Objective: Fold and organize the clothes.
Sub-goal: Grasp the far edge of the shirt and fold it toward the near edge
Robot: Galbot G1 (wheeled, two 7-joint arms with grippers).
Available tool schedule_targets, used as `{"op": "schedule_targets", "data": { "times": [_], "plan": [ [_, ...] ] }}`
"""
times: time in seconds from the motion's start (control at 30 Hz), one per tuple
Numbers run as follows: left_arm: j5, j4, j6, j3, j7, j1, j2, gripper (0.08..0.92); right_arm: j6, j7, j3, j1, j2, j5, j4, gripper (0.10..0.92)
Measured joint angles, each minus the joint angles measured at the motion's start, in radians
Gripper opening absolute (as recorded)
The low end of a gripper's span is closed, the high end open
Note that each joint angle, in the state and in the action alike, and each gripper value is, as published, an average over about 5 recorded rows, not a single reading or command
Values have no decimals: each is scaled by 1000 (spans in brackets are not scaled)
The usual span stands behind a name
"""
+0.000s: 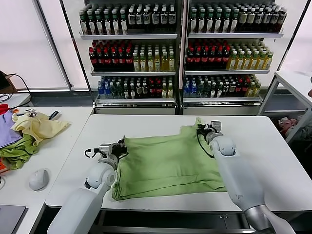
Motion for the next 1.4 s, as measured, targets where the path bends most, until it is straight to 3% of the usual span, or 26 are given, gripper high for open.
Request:
{"op": "schedule_targets", "data": {
  "times": [0.6,1.13,1.27,1.4],
  "plan": [
    [-16,-272,8,-66,26,196,37,101,-13,16,146,-350,-127,28,428,119],
    [54,-355,46,-82,54,362,65,110,-55,39,203,-556,-112,-28,537,119],
    [79,-363,62,-82,52,378,64,188,-67,36,202,-578,-102,-49,547,136],
    [105,-371,71,-83,52,392,63,308,-72,31,205,-600,-94,-77,562,235]
  ]
}}
